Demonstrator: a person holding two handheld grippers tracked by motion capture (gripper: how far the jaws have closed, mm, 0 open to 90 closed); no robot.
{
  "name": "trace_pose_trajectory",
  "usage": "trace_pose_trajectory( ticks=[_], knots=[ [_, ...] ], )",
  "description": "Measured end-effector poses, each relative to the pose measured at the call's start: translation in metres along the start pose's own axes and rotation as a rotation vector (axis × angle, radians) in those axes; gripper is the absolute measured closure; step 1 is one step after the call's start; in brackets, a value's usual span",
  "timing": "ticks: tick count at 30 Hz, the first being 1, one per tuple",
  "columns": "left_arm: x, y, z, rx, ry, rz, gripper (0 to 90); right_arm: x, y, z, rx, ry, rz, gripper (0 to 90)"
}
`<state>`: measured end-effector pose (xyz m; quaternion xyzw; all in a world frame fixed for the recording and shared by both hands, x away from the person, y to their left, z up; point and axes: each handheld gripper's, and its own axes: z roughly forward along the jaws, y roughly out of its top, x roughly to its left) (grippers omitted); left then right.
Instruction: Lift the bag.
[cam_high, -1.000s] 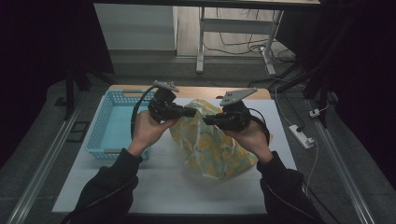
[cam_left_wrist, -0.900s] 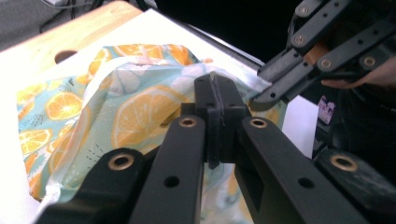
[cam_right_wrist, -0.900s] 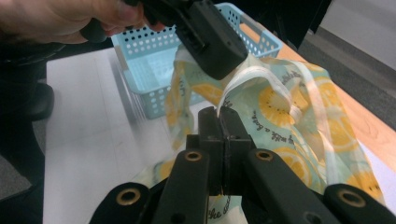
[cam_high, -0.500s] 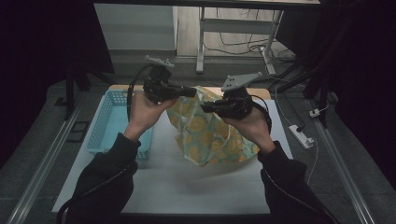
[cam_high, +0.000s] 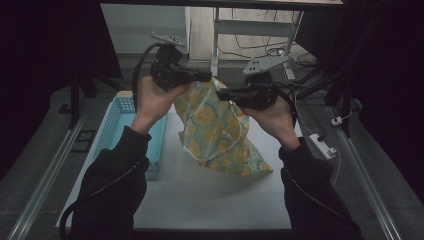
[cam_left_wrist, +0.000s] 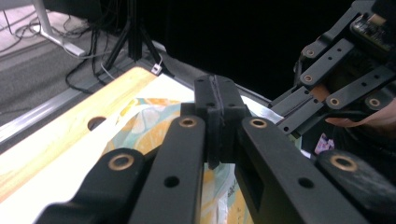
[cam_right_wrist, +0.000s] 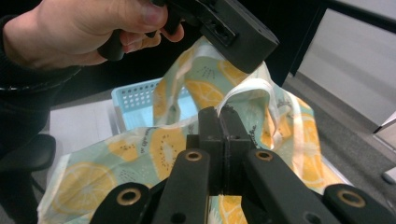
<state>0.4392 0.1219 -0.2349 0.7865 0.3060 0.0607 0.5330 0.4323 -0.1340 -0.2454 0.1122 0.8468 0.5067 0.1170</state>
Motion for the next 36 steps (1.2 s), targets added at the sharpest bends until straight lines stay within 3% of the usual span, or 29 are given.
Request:
trace_pose_trajectory(
  ticks=[8, 15, 19, 25, 36],
  knots=[
    [-0.002, 0.013, -0.013, -0.039, 0.019, 0.01, 89.7, -0.002, 0.016, -0.008, -0.015, -0.027, -0.011, 90.0],
    [0.002, 0.011, -0.013, -0.046, 0.034, 0.005, 89.7, -0.004, 0.019, -0.005, -0.009, -0.036, -0.016, 90.0],
    [0.007, 0.005, -0.008, -0.039, 0.032, 0.003, 89.6, -0.008, 0.01, 0.003, 0.008, -0.035, 0.0, 90.0],
    [0.014, -0.007, 0.005, 0.014, 0.044, 0.0, 89.5, -0.016, -0.008, 0.012, 0.025, -0.029, 0.038, 90.0],
    [0.032, -0.048, 0.038, 0.104, 0.035, -0.022, 88.7, -0.023, -0.051, 0.036, 0.071, -0.012, 0.084, 89.9]
  ],
)
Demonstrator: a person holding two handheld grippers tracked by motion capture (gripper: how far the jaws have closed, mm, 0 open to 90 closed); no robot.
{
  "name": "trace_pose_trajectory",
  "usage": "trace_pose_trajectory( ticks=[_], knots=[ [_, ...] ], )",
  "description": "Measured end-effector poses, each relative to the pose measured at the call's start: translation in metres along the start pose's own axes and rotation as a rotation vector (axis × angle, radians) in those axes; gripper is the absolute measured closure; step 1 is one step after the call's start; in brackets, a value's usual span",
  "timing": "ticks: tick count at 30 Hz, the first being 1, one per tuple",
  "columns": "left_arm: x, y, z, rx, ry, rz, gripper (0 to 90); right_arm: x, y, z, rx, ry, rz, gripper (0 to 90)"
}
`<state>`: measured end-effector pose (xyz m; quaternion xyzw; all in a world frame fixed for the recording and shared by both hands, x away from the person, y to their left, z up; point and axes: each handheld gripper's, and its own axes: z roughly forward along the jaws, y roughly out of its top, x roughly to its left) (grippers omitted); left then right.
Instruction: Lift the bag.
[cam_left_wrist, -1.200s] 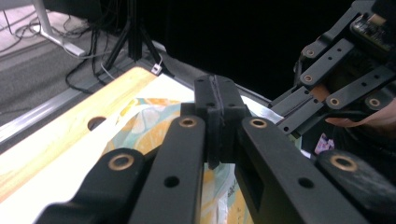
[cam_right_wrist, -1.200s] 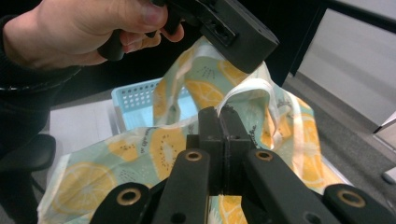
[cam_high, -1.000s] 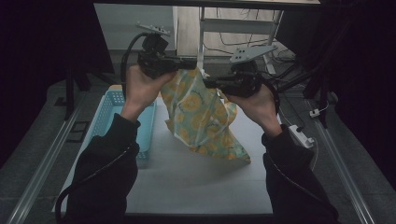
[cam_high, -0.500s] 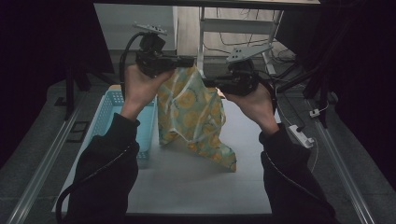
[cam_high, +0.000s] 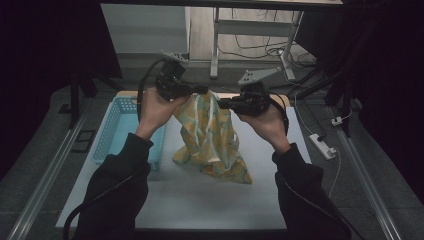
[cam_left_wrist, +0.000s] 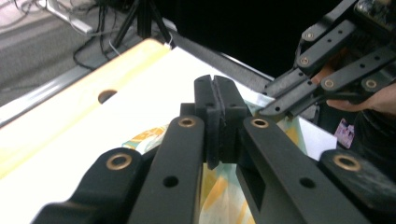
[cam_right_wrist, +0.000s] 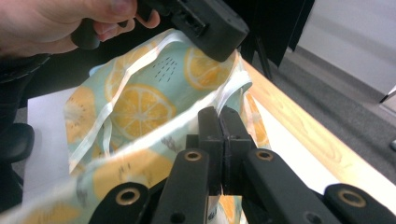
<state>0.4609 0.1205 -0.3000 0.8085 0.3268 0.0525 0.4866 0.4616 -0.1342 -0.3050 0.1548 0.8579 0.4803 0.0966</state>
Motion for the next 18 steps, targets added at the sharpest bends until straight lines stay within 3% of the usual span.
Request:
trace_pose_trajectory(
  ticks=[9, 18],
  knots=[
    [0.013, -0.023, 0.015, 0.022, 0.01, -0.024, 87.9, -0.007, -0.024, 0.015, 0.019, 0.005, 0.036, 89.7],
    [0.02, -0.035, 0.029, 0.05, 0.031, -0.023, 84.5, -0.012, -0.035, 0.021, 0.033, -0.001, 0.055, 88.3]
  ],
)
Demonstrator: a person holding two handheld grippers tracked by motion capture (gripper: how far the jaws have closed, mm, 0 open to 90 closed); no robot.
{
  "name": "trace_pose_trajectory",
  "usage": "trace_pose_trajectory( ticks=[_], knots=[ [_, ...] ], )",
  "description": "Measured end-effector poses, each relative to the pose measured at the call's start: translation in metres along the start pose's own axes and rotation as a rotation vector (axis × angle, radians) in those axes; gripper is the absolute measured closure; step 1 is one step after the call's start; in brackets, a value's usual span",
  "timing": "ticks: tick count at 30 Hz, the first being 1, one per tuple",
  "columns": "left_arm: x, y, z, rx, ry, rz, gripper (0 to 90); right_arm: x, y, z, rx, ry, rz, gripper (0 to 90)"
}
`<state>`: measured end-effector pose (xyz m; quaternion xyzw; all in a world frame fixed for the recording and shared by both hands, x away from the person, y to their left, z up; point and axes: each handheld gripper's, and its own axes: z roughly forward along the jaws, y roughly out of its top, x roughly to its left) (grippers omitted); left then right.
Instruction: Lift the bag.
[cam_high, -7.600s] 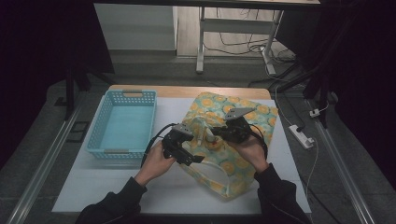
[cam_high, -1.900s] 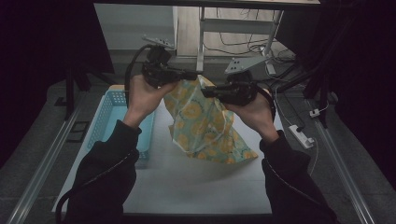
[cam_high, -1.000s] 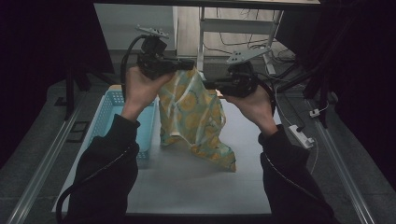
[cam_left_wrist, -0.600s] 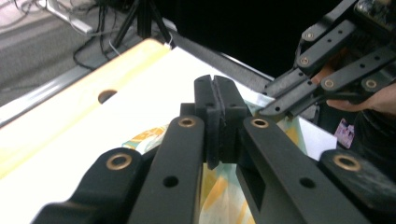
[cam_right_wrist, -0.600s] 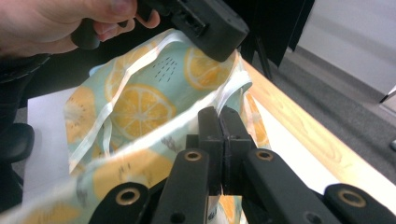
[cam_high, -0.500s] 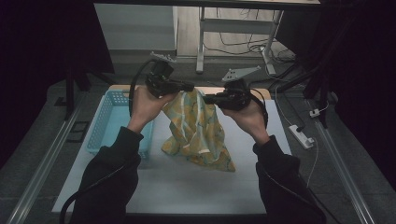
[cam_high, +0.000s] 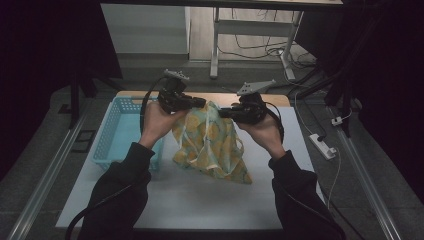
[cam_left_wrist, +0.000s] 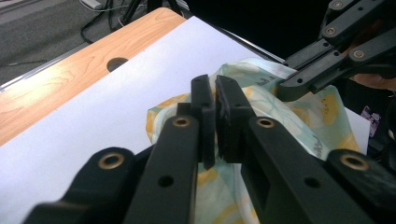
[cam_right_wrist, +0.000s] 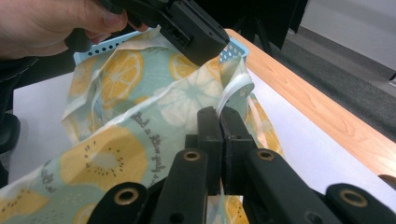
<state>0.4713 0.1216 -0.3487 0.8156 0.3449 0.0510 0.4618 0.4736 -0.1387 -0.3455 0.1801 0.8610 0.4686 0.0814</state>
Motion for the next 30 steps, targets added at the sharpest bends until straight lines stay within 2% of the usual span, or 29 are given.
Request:
trace_pose_trajectory(
  ticks=[5, 8, 15, 20, 23, 30],
  knots=[
    [0.002, -0.003, 0.0, -0.018, 0.002, -0.006, 75.4, -0.003, -0.003, -0.002, -0.008, -0.016, 0.012, 81.0],
    [0.001, -0.004, -0.006, -0.045, 0.001, -0.004, 65.1, -0.004, -0.004, -0.006, -0.026, -0.025, 0.028, 74.3],
    [-0.008, -0.016, -0.026, -0.129, -0.004, 0.036, 43.4, -0.004, -0.009, -0.019, -0.047, -0.033, 0.051, 59.4],
    [-0.016, -0.028, -0.043, -0.162, 0.024, 0.083, 29.3, 0.001, -0.014, -0.03, -0.058, -0.028, 0.052, 53.0],
    [-0.02, -0.037, -0.051, -0.142, 0.032, 0.085, 21.5, 0.005, -0.018, -0.035, -0.06, -0.031, 0.051, 50.5],
    [-0.032, -0.067, -0.064, -0.082, 0.059, 0.081, 9.6, 0.013, -0.033, -0.045, -0.062, -0.02, 0.069, 44.0]
  ],
)
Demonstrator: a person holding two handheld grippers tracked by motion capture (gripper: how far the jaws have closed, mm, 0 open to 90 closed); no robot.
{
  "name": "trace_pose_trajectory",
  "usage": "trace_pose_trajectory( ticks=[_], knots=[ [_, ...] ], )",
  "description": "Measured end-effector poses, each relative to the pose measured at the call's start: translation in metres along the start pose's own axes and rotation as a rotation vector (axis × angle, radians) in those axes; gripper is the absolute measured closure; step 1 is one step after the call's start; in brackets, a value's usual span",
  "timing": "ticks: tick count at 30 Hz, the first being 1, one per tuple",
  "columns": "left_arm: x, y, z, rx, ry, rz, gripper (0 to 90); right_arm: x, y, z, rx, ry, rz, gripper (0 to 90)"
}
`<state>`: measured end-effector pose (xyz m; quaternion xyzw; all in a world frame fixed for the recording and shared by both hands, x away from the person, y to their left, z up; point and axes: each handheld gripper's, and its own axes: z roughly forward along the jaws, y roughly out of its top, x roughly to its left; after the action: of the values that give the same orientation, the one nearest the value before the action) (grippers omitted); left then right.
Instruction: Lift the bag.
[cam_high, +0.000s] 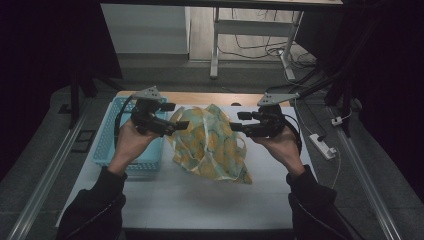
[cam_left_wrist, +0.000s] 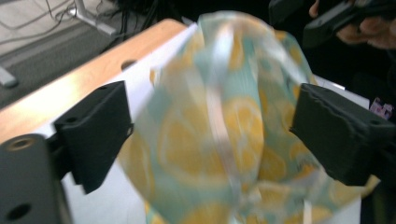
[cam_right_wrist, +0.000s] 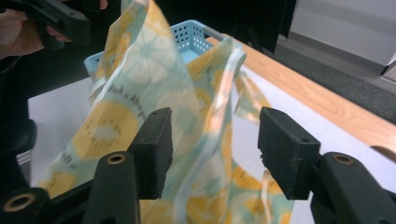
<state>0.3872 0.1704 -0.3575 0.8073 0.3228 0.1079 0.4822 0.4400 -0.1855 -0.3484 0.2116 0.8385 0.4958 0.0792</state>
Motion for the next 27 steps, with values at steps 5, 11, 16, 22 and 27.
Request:
trace_pose_trajectory(
  ticks=[5, 11, 16, 22, 27],
  knots=[
    [-0.013, -0.032, -0.009, 0.019, 0.012, -0.017, 2.5, 0.009, -0.017, -0.009, -0.008, -0.008, 0.008, 37.9],
    [-0.024, -0.086, -0.015, 0.027, 0.01, -0.091, 0.0, 0.021, -0.054, -0.022, -0.008, -0.041, 0.035, 28.4],
    [-0.037, -0.122, -0.024, 0.045, 0.045, -0.105, 0.0, 0.031, -0.092, -0.034, 0.007, -0.09, 0.067, 17.1],
    [-0.058, -0.154, -0.037, 0.041, 0.094, -0.098, 0.0, 0.044, -0.135, -0.049, 0.027, -0.173, 0.108, 5.9],
    [-0.07, -0.183, -0.046, 0.058, 0.143, -0.097, 0.0, 0.052, -0.164, -0.064, 0.025, -0.21, 0.152, 4.8]
  ],
)
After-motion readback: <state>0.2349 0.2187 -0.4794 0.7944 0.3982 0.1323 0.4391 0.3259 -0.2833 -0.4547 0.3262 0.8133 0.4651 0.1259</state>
